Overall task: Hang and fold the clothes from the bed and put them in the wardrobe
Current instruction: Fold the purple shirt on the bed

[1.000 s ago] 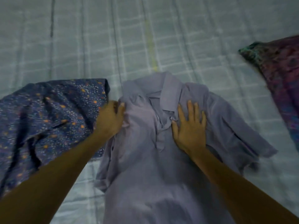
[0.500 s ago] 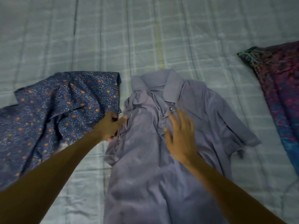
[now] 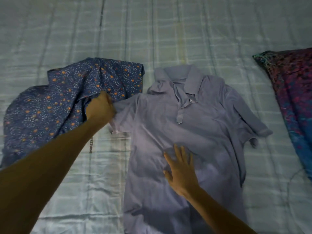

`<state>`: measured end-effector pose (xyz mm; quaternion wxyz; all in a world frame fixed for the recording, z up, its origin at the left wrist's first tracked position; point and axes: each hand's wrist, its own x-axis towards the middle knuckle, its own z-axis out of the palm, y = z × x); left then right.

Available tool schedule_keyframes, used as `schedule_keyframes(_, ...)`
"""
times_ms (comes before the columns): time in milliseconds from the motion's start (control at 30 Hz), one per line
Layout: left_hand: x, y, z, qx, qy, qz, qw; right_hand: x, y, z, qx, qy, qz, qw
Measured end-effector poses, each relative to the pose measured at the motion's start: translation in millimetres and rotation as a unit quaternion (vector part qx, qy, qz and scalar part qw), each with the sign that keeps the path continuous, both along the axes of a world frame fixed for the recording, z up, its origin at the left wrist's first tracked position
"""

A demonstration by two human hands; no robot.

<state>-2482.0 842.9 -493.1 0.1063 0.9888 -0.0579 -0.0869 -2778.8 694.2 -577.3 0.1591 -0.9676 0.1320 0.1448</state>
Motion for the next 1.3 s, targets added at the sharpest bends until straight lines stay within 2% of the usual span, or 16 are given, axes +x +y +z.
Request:
schedule_keyframes(67,7,13,5,0.021,-0.051,-0.009,0.998,-5,11,1,-0.005,0.016,0.006,1.000)
schedule_keyframes(167,-6,24,-1,-0.056,-0.108,-0.008,0.993,-19,24,3,-0.018,0.020,0.026,0.999)
schedule_keyframes(300,-79,37,-22,-0.093,-0.079,-0.151,0.981,-51,39,17,-0.009,0.055,0.045,0.997)
schedule_keyframes(367,-124,45,-32,-0.094,-0.036,-0.273,0.957,-65,45,24,0.002,0.066,0.045,0.997)
schedule_keyframes(467,-199,62,-49,-0.092,0.024,-0.438,0.894,-87,48,33,0.025,0.082,0.012,0.996)
schedule_keyframes(567,-269,83,-60,-0.044,0.113,-0.524,0.843,-119,41,36,0.027,0.122,-0.026,0.992)
schedule_keyframes(633,-296,99,-66,0.013,0.154,-0.539,0.828,-145,31,37,0.013,0.133,-0.032,0.990)
schedule_keyframes(733,-316,118,-69,0.060,0.155,-0.541,0.824,-191,12,38,-0.032,0.138,0.008,0.990)
schedule_keyframes(800,-323,123,-70,0.064,0.141,-0.536,0.830,-220,-3,36,-0.050,0.141,0.033,0.988)
schedule_keyframes(933,-328,118,-71,0.096,0.107,-0.509,0.848,-261,-28,34,-0.042,0.116,-0.011,0.992)
schedule_keyframes(1033,-333,120,-65,0.117,0.105,-0.477,0.865,-279,-39,25,-0.058,0.091,-0.004,0.994)
schedule_keyframes(1167,-349,134,-42,0.127,0.085,-0.490,0.858,-282,-45,37,-0.092,0.068,0.018,0.993)
schedule_keyframes(1300,-370,150,-9,0.131,0.037,-0.536,0.833,-303,-48,65,-0.109,0.046,0.047,0.992)
